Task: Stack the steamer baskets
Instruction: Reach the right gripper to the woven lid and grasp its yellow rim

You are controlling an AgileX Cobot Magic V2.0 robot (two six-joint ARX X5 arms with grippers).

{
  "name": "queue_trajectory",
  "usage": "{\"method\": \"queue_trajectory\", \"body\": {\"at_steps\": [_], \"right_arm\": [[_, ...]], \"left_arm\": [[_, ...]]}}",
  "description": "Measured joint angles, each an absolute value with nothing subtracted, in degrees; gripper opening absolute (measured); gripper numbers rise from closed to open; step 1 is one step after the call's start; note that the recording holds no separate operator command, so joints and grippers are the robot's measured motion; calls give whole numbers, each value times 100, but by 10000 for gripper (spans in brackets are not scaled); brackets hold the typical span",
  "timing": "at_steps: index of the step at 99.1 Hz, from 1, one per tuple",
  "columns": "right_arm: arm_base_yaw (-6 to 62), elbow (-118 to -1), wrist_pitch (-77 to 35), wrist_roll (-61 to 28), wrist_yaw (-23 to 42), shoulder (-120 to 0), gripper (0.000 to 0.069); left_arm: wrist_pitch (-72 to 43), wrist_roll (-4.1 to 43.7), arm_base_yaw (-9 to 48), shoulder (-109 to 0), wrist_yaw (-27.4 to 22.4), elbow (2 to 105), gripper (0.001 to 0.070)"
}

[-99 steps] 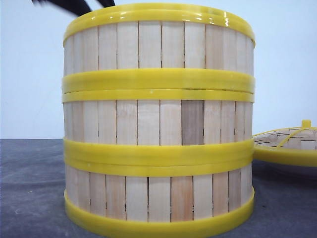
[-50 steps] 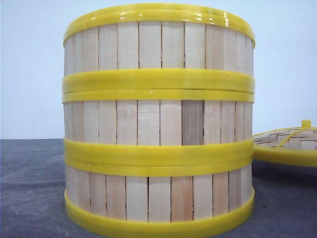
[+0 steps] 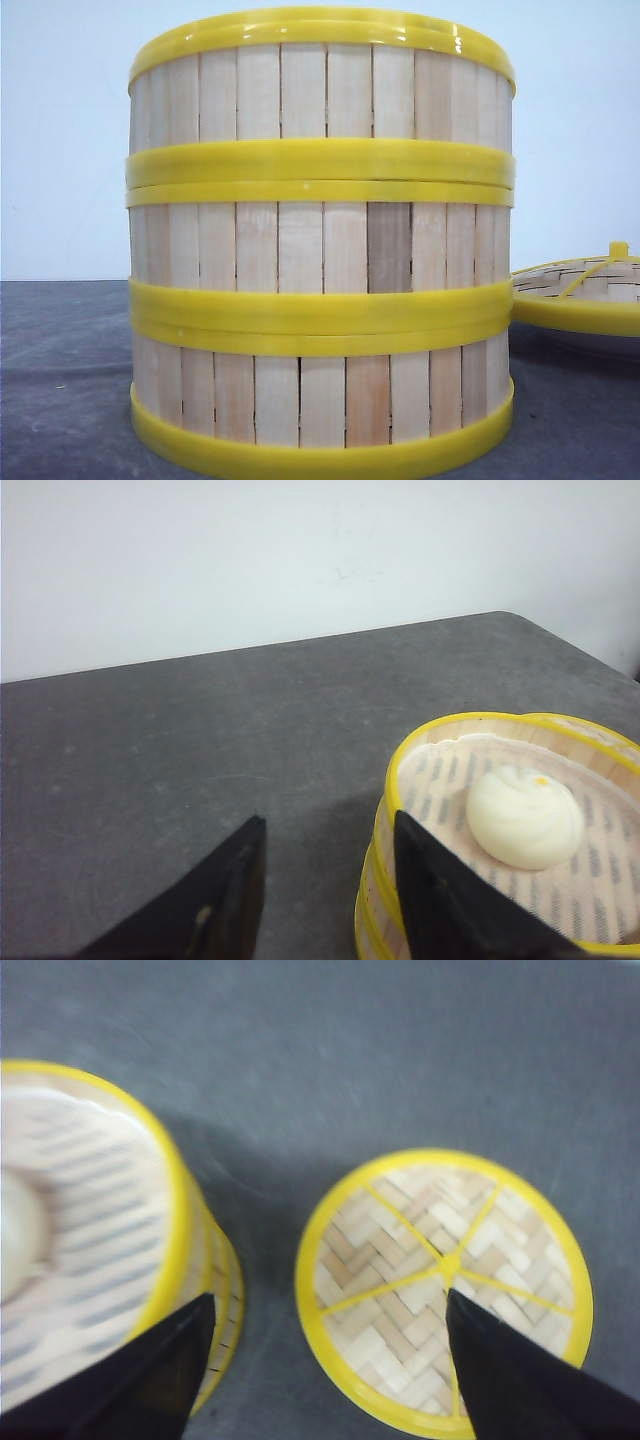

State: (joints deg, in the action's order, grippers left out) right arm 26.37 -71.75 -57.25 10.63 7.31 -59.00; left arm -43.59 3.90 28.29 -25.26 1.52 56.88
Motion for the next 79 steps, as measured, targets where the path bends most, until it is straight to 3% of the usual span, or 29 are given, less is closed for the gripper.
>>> {"method": "queue_trajectory", "body": {"at_steps": [30, 51, 79], "right_arm": [[1653, -7175, -5690, 1083, 537, -7426, 441], [1446, -7175, -5614, 1085, 414, -8184, 357], [1225, -7175, -5529, 1085, 412, -8823, 342]], "left_arm": [[-4587, 390, 2829, -2425, 152, 5688, 233], [-4619, 390, 2829, -2425, 152, 5688, 233], [-4630, 388, 2829, -2425, 152, 5688, 233]]}}
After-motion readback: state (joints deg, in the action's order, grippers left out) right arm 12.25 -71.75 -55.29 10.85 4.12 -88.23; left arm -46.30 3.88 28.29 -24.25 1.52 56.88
